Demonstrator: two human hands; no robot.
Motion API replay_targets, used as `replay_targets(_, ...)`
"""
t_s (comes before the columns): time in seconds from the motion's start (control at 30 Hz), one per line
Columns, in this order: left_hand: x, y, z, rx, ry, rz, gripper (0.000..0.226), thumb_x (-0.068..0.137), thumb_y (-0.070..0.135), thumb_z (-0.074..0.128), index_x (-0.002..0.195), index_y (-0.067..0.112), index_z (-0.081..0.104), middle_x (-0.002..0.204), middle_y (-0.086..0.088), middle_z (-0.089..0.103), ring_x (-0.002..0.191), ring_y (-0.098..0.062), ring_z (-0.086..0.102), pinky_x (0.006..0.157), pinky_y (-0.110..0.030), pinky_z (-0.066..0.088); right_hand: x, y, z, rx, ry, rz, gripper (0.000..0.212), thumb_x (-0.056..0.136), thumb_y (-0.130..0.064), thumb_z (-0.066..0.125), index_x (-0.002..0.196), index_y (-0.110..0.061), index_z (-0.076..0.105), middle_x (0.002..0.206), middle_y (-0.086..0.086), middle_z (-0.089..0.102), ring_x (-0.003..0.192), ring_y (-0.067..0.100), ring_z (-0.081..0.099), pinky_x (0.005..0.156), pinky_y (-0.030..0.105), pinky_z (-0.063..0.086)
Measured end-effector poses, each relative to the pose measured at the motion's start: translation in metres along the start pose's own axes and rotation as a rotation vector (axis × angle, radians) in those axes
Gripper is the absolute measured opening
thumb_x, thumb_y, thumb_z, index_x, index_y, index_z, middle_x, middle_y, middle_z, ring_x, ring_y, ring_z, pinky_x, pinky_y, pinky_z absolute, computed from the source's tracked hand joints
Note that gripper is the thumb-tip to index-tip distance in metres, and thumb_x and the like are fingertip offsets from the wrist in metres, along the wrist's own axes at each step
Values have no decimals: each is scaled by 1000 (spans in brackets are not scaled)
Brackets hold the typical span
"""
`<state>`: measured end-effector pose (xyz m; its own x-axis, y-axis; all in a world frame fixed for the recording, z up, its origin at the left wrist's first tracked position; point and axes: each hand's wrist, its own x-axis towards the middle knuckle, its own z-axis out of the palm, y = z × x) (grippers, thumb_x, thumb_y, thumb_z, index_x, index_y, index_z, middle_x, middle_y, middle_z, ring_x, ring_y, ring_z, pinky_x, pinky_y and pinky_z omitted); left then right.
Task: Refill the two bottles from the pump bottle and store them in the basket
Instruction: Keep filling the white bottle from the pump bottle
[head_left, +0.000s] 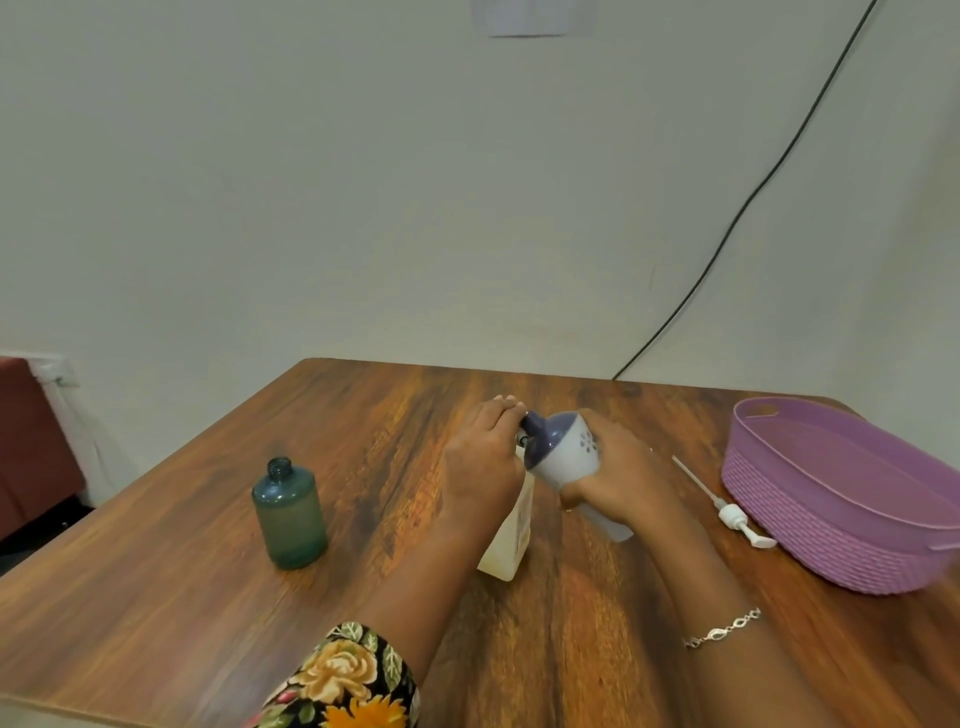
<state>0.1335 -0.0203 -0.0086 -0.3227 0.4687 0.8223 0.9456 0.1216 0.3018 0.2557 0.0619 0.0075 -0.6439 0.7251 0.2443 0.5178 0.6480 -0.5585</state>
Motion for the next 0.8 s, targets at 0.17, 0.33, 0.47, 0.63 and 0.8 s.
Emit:
replay_targets(0.17,8,4,-2,29,7,7,30,59,-11,74,87,0,71,86,-12,70,77,-26,67,61,-26,51,0,2,-1,37,4,16,80,59,-23,81,129,-22,43,118,4,52,103,18,49,82,31,43)
replay_targets(0.33,-2,-4,5,31,-6,38,34,58,-13,74,90,0,71,90,-11,71,81,-25,67,65,-27,53,2,2,2,16,9,-5,75,55,-23,81,122,-26,46,111,1,54,96,17,50,75,31,44)
replay_targets(0.47,-2,-3,2,33,-35,20,36,58,-13,74,90,2,71,91,-10,71,81,-24,67,63,-25,52,0,0,-1,-21,7,-12,75,58,-21,80,123,-26,44,111,1,51,97,16,48,76,30,42)
replay_targets(0.63,10,2,-5,60,-22,10,30,57,-5,78,84,5,71,85,-7,70,75,-22,65,57,-20,44,-1,1,0,43,18,1,73,58,-22,80,122,-24,46,111,1,53,96,17,50,74,30,42)
replay_targets(0.8,-3,-2,7,32,5,10,38,58,-14,75,93,1,71,93,-10,71,87,-25,67,70,-28,54,0,2,4,41,22,2,77,56,-23,81,124,-24,45,112,2,54,99,19,51,80,35,47)
